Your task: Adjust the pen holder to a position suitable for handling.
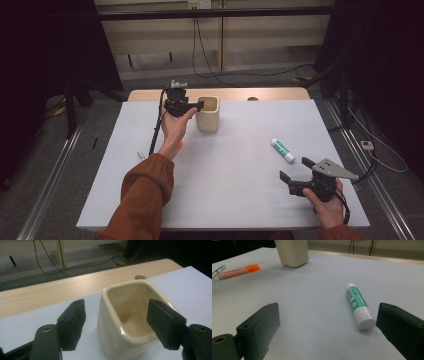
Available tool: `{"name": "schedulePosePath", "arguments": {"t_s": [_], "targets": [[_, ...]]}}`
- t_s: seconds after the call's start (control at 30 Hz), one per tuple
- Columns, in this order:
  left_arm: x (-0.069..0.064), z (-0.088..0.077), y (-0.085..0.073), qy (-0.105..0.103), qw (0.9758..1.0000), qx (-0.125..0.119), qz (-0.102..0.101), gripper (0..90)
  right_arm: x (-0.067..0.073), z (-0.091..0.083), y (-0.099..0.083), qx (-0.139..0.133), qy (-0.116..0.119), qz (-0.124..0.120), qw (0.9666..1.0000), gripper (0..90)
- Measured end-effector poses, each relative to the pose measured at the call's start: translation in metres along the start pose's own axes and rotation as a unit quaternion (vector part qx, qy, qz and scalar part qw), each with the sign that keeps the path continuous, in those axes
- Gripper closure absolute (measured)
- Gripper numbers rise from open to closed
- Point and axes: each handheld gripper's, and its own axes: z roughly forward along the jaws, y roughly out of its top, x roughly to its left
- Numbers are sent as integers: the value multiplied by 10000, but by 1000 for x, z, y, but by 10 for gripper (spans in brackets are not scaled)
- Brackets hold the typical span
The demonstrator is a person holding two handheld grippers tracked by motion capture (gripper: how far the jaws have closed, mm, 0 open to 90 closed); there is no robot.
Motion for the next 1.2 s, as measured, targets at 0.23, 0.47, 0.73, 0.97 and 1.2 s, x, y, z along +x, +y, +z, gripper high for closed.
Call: {"name": "schedulePosePath", "arguments": {"t_s": [0.23,0.47,0.73,0.97,1.2], "targets": [[-3,10,2,71,9997,231,-6,401,-1,0,0,19,-21,7,10000,49],[-2,22,-3,230,9990,364,-89,506,-1,-1,-1,43,-4,-6,10000,49],[-1,31,-3,291,9981,533,-125,656,-1,-1,-1,35,8,16,10000,49],[-4,34,1,414,9968,672,-147,710,-2,-1,-1,26,21,13,10000,49],[-2,39,2,383,9953,824,-323,695,-2,-1,-1,35,27,15,10000,48]]}}
